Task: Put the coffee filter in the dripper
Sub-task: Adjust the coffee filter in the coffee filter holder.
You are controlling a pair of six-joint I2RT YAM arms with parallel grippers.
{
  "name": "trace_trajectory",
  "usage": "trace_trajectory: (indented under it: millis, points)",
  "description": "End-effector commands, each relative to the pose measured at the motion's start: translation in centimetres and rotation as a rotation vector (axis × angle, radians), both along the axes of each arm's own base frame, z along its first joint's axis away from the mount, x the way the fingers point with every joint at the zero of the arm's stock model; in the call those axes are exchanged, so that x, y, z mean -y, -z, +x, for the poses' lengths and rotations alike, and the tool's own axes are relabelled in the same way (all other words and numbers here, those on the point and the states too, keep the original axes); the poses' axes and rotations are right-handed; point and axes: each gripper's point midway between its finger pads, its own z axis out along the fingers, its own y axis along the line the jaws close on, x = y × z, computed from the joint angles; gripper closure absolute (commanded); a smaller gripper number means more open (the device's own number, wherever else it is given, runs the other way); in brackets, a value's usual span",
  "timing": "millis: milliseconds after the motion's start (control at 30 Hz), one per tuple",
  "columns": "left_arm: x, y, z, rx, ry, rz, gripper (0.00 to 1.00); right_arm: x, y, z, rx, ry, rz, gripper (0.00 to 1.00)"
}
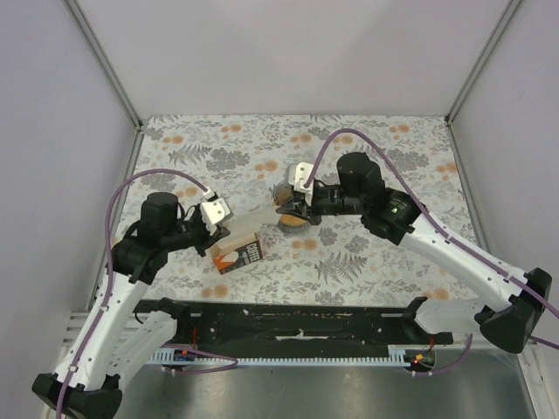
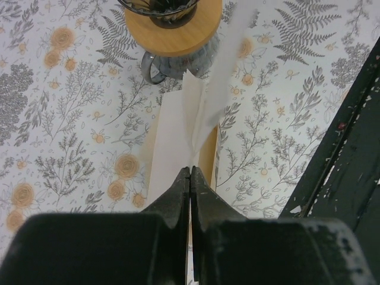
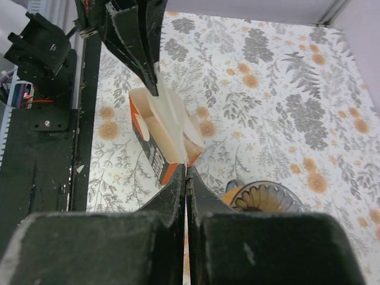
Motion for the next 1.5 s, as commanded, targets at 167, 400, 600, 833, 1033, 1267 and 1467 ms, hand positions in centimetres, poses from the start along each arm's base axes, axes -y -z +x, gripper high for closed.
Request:
trace_trajectory:
  millis: [167,400,600,833,1033,1267,1467]
  points:
    - [0.1,-1.3,0.6,-0.068,-0.072,-0.038,0.98,2.9,-2.5,1.0,0.077,0.081,0.041,1.0]
    - [0.5,-4.2,0.0,-0.116,-0.069,-0.068,0.98,3.9,-2.5,0.9,0.085,0.1,0.044,1.0]
    - [0.0,-5.8,-0.1,-0.091,-0.088,-0.05,0.98,4.2,-2.3,0.9,0.084,0.106,0.043,1.0]
    - [-0.2,-2.7,-0.1,-0.157,-0.075,-0.001,0.98,4.4,-2.3,0.8,0.083,0.106,0.047,1.0]
    - [-0.5,-1.0,1.1,-0.143,-0.082,0.048,0.98,4.4,-2.0,0.5,0.07,0.104,0.046,1.0]
    - [-0.8,1.0,0.6,-0.161,-0.042,0.097,0.98,4.7,-1.7,0.4,0.068,0.105,0.044,1.0]
    - [-1.5,2.8,-0.5,-0.203,-0.004,0.162,0.98,4.6,-1.6,0.3,0.063,0.1,0.044,1.0]
